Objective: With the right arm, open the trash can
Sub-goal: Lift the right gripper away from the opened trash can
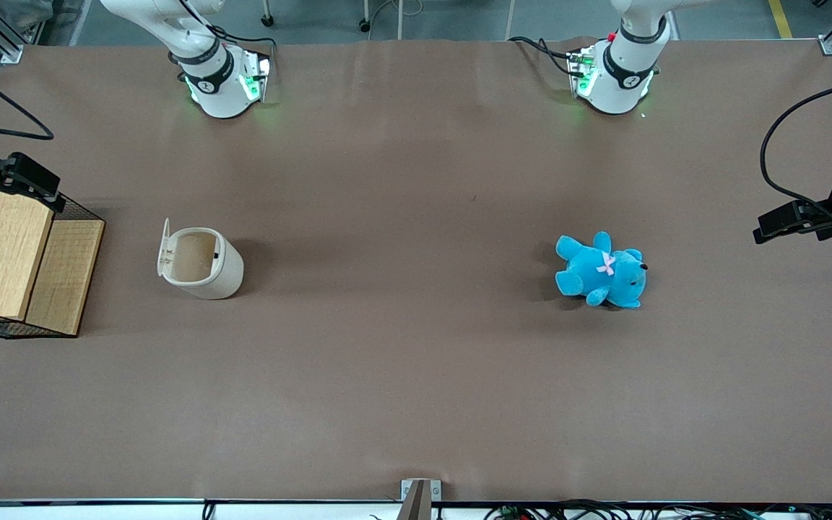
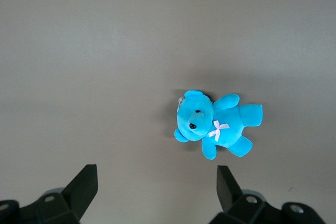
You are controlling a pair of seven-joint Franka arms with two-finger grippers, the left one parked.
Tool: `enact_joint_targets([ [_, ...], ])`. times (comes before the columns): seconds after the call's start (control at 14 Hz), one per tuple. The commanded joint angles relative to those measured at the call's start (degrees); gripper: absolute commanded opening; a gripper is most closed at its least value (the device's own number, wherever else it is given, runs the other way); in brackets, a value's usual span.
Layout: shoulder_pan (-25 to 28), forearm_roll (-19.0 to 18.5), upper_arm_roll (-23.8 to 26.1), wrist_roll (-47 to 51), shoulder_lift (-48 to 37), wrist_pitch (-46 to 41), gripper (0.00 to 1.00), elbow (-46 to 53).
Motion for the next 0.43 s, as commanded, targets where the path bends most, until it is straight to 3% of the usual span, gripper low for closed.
enact_joint_targets([
  [0.0,-0.1,0.3,0.2,0.3,-2.6,0.7,1.00,-2.8],
  [0.36,-0.1,0.3,0.2,0.3,-2.4,0.2,1.00,-2.9],
])
